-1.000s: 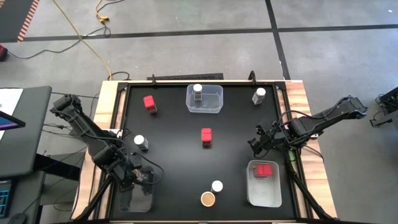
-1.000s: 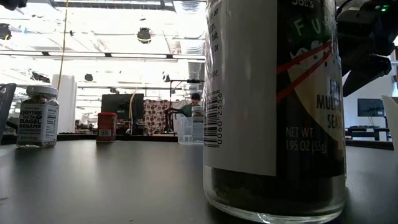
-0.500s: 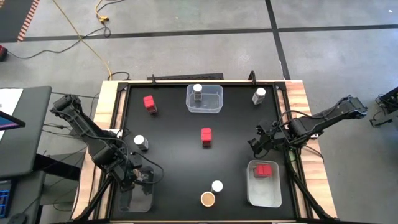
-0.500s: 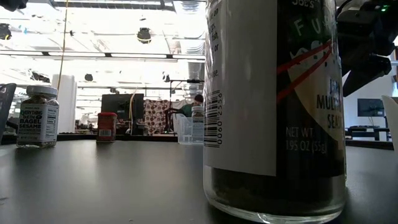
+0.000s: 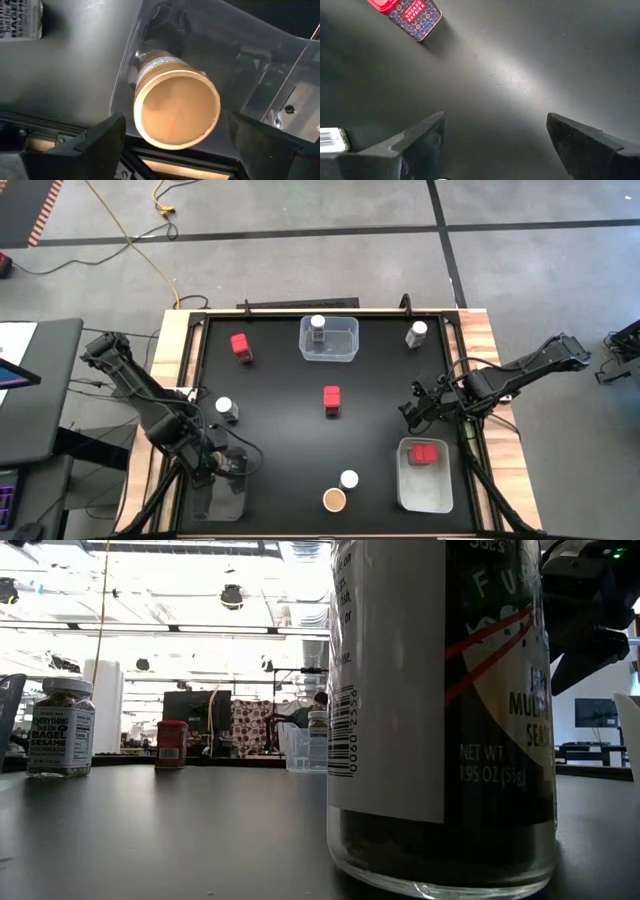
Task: Sort spices by type
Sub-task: Put the top right white spice bottle into the transparent bin
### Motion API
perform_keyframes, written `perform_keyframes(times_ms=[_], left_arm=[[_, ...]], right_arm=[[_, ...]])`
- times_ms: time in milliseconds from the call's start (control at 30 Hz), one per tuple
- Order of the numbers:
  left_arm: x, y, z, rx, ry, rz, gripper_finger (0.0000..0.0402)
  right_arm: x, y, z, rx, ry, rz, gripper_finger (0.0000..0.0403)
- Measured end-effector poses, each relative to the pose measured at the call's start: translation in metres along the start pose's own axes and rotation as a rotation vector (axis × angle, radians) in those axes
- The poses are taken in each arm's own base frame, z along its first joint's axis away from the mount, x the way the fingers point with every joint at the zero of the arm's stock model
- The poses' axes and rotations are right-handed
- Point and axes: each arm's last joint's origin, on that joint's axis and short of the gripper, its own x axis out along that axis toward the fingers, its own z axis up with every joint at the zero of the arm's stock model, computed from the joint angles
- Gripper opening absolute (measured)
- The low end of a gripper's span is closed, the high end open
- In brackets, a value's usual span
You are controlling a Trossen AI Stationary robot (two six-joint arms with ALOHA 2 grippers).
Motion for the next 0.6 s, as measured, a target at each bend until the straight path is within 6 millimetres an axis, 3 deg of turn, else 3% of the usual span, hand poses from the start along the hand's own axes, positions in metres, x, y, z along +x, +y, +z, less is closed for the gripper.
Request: perform_keyframes(times_ms=[600], left_arm=[[-0.051, 0.000, -0.001, 0.009, 0.000, 0.042, 0.0333]], right_arm=[[0.000, 0.000, 0.000, 0.001, 0.000, 0.000, 0.0372]])
